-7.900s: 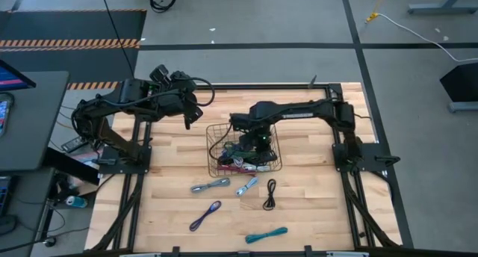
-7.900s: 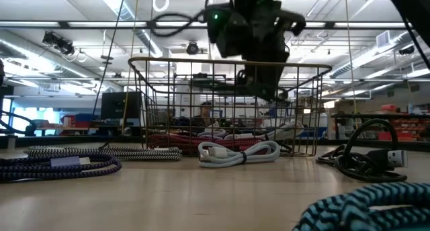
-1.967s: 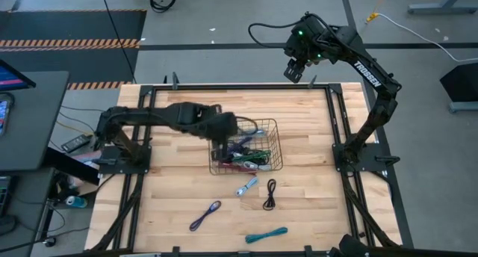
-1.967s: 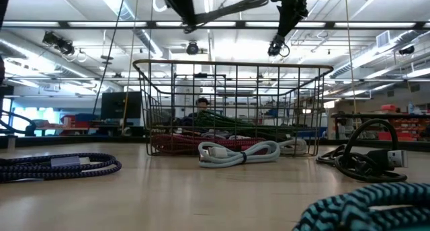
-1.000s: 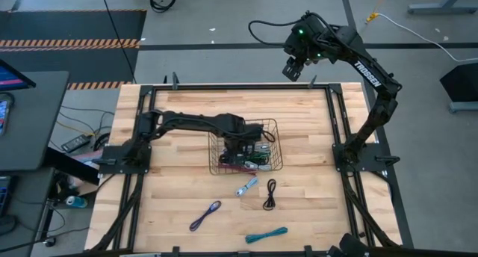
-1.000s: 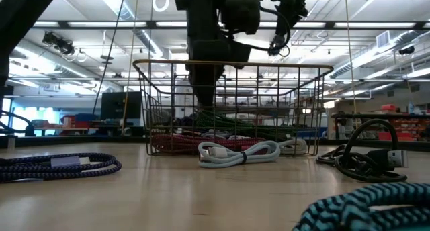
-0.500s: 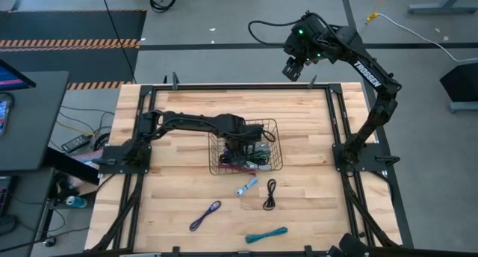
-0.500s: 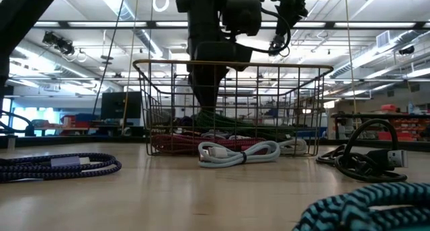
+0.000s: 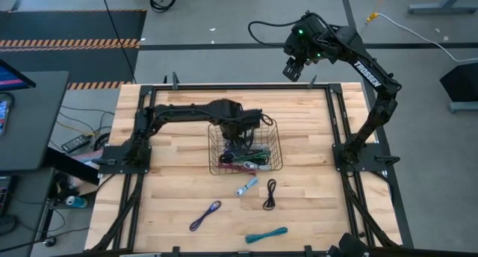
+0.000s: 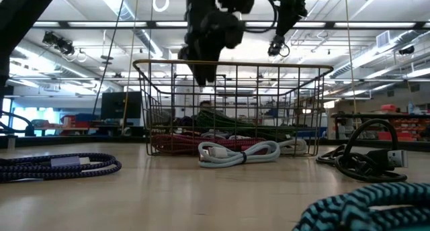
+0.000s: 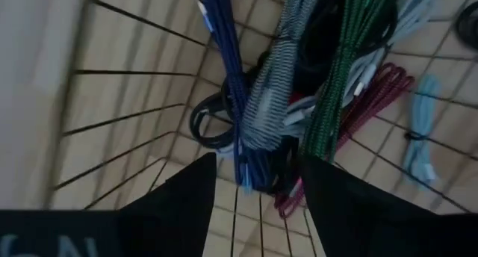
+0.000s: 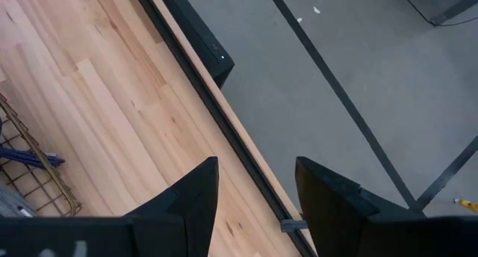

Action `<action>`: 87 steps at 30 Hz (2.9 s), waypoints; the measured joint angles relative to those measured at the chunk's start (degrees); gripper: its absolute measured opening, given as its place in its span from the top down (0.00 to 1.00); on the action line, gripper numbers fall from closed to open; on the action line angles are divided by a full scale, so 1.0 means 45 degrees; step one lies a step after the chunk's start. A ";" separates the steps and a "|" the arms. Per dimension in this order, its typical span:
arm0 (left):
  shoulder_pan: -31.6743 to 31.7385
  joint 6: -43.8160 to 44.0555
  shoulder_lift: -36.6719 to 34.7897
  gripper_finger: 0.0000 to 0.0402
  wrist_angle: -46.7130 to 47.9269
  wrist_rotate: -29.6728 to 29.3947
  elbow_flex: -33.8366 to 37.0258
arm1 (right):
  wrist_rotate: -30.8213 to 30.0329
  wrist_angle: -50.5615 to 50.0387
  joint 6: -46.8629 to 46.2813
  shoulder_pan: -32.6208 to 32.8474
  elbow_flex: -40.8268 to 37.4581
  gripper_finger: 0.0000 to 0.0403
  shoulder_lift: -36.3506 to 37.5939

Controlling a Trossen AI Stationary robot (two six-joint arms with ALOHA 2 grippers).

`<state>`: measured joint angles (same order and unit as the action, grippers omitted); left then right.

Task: Pick and place USB-C Cables
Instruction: Put the blue patterned charger cable into the gold wire basket

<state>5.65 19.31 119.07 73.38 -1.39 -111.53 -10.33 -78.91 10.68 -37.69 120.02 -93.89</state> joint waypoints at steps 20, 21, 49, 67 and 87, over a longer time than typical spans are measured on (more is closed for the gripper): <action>-0.4510 0.6868 -0.0471 0.51 0.3719 -0.2123 -0.3024 | -0.0002 -0.0009 0.0552 -0.0005 -0.0002 0.54 -0.0001; -0.4778 0.7428 -0.0471 0.51 0.3705 -0.2252 -0.3024 | 0.0000 -0.0018 0.0546 -0.0005 0.0002 0.54 0.0000; -0.9380 1.5120 0.0384 0.55 -0.1863 0.0211 0.2662 | 0.1316 -0.0097 0.1092 0.0010 0.0001 0.54 -0.0004; -0.8481 1.2715 0.0403 0.56 -0.4861 0.0923 0.5101 | 0.1341 -0.0102 0.1297 0.0010 -0.0002 0.54 0.0000; -0.8903 0.9549 0.0379 0.57 -0.1913 -0.0630 0.3834 | 0.1336 -0.0107 0.0665 0.0010 -0.0002 0.54 0.0000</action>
<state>-34.41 62.28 120.77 64.77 -4.23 -94.28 -4.32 -79.40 13.67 -37.65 120.01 -93.89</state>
